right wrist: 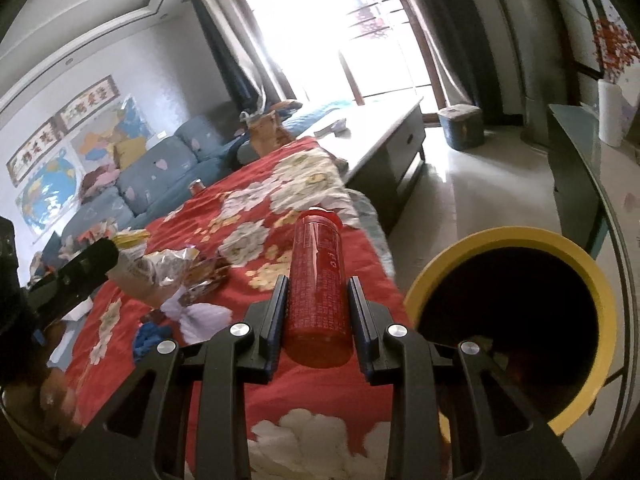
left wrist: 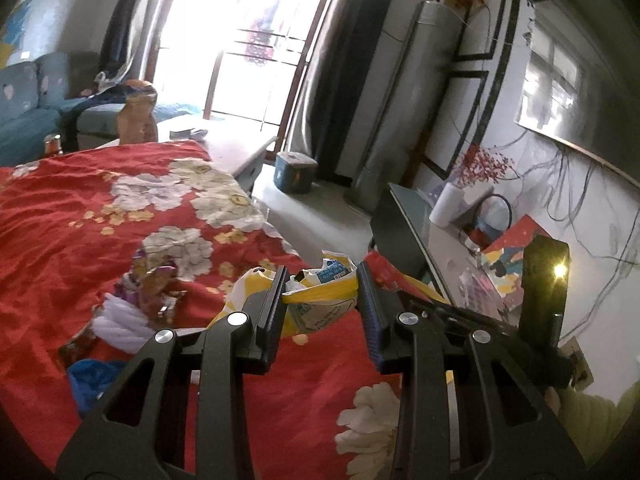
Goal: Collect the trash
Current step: 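Carry the red can in the right gripper and yellow wrapper in the left toward the yellow bin, then open the left gripper over the bin while the right opens to drop the red can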
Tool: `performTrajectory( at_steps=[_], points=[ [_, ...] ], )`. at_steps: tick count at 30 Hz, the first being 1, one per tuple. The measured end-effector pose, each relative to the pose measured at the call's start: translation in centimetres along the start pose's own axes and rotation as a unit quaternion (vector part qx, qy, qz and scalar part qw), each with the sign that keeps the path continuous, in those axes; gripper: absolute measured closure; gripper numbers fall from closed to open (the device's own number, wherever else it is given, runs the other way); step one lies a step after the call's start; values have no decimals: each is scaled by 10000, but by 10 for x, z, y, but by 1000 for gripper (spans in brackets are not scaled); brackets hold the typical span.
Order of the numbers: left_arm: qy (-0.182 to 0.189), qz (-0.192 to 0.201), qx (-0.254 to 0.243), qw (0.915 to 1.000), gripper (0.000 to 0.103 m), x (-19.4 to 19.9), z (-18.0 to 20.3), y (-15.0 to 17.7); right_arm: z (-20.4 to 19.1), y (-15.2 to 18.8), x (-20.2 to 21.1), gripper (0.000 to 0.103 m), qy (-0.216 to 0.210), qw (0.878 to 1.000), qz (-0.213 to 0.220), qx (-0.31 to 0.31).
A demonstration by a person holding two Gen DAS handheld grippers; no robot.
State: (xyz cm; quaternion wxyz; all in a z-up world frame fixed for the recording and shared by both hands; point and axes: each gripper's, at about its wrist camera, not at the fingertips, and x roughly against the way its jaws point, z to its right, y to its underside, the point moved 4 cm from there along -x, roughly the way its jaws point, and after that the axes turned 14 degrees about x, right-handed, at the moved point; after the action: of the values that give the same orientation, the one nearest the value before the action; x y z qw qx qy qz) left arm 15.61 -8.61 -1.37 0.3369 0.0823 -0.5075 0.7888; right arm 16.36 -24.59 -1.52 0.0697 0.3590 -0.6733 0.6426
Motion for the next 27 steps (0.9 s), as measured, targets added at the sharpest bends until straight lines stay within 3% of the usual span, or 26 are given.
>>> performTrajectory(
  at_steps=[27],
  points=[
    [575,-660,-582,9945,76,-57,75,37,87,26,20,75,754,9948,39,-679]
  ],
)
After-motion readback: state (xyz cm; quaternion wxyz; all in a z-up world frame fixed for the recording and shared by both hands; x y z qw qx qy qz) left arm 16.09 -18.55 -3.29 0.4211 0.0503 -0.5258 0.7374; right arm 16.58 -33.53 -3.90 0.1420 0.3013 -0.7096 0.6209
